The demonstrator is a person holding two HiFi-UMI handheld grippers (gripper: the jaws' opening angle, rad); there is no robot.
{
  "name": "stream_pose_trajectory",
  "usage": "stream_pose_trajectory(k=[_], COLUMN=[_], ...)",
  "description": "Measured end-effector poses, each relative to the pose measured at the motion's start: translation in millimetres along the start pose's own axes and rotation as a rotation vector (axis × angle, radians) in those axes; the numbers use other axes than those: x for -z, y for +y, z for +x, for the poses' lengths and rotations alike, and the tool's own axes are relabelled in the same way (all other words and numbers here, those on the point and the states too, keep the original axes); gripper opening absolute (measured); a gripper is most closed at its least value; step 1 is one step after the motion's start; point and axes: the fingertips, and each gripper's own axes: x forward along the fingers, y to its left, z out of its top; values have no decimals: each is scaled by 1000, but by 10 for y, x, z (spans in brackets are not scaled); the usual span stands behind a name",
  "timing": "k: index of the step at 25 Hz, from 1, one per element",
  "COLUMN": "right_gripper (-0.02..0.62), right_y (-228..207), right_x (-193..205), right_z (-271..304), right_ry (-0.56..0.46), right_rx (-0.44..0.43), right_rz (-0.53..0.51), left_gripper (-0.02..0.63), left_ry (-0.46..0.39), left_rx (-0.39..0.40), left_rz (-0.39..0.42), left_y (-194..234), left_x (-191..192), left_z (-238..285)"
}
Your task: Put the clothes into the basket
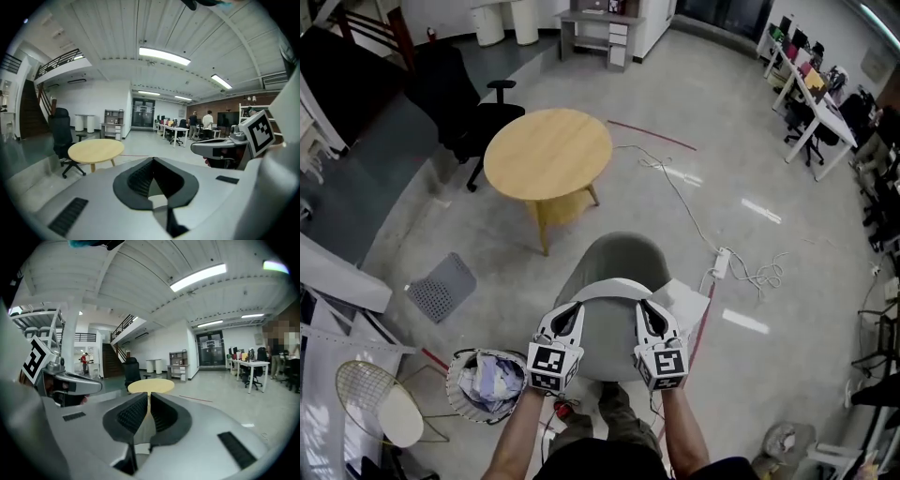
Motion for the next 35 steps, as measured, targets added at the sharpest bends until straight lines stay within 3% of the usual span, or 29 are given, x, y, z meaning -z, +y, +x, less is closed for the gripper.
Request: stream_pose_trajectory(k=[6, 10, 16, 24, 35], right_gripper=[43, 43, 43, 43, 44], right_y=[-720, -1180, -1725, -2194, -2301], right_x=[99, 234, 738, 1387, 2262], right_z=[-150, -279, -418, -553, -572], right_ry=[11, 73, 77, 160, 261], right_rx=[126, 217, 290, 362, 367], right_rz=[34, 63, 111, 170, 219], left_gripper=[6, 6, 6, 6, 6], left_ry=[39, 69, 131, 220, 341], left_rx=[123, 195, 281, 370, 414], left_rz=[17, 22, 47, 85, 71], left_y=[-502, -816, -1222, -1585, -1826], left_x=[12, 91, 346, 774, 1554], left_z=[616, 983, 1465, 1884, 2133])
